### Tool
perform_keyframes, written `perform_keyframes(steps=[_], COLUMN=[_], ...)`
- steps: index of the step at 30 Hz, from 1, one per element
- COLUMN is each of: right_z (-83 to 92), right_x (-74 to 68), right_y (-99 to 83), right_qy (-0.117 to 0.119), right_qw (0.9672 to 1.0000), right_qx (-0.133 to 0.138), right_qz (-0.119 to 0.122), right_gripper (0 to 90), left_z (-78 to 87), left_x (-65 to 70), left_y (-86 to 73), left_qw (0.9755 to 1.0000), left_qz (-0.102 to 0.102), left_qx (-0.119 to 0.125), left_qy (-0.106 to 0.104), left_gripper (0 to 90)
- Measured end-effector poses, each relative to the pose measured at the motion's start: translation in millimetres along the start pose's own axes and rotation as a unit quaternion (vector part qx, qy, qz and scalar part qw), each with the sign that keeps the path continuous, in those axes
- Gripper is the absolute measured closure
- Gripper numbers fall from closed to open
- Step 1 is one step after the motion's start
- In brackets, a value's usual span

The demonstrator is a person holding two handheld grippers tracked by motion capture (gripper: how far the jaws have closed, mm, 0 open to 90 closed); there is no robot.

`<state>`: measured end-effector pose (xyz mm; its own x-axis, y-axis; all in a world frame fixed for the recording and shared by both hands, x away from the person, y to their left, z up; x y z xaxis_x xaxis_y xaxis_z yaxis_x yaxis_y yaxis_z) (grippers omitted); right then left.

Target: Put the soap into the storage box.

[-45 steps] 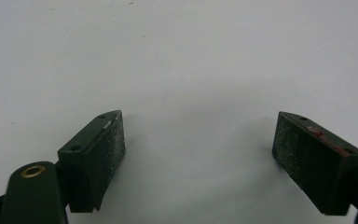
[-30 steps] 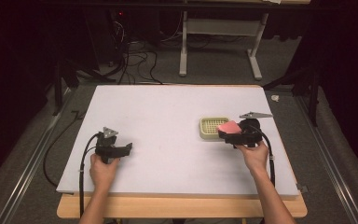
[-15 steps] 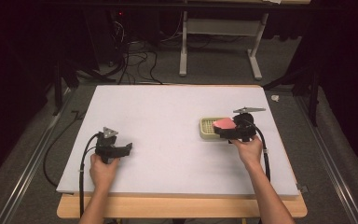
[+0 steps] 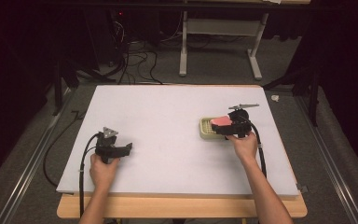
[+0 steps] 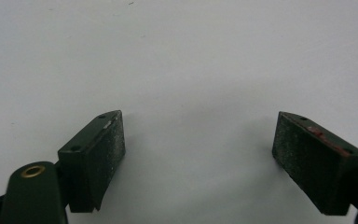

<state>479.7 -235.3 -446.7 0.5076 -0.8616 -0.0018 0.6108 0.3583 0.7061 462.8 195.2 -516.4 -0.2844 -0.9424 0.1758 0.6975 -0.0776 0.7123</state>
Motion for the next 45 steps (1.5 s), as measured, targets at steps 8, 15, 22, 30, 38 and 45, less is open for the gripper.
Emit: perform_keyframes(steps=[8,15,22,30,38,45], right_z=[-5.9,-12.2,-19.7,-27.6,-33.0,-35.9], right_x=[0.8,0.4,-0.6,-3.6,-4.3,-5.1], right_y=[6.5,9.2,9.3,9.1,7.7,7.4], right_qy=[-0.006,-0.010,-0.012,-0.009,-0.009,-0.011], right_qw=[1.0000,0.9998,0.9994,0.9988,0.9983,0.9979], right_qx=[-0.008,-0.017,-0.032,-0.046,-0.056,-0.062], right_qz=[-0.002,-0.006,-0.006,-0.010,-0.013,-0.013], right_gripper=[13.6,13.5,13.5,13.5,13.5,13.5], left_z=[0.0,0.0,0.0,0.0,0.0,0.0], left_x=[0.0,0.0,0.0,0.0,0.0,0.0], left_y=[0.0,0.0,0.0,0.0,0.0,0.0], left_qw=[1.0000,1.0000,1.0000,1.0000,1.0000,1.0000], left_qz=[0.000,0.000,0.000,0.000,0.000,0.000], left_qx=[0.000,0.000,0.000,0.000,0.000,0.000], left_qy=[0.000,0.000,0.000,0.000,0.000,0.000], left_gripper=[17.4,17.4,17.4,17.4,17.4,17.4])
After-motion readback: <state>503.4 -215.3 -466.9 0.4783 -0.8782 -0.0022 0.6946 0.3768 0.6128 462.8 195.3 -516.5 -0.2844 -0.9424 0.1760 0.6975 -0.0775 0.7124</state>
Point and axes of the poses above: each handheld gripper's, and its own axes: z roughly backward along the jaws, y roughly out of its top, x roughly to its right, the point moved 4 cm from there along -z, roughly forward along the jaws, and after that the axes turned 13 degrees about z, right-handed, at the moved point
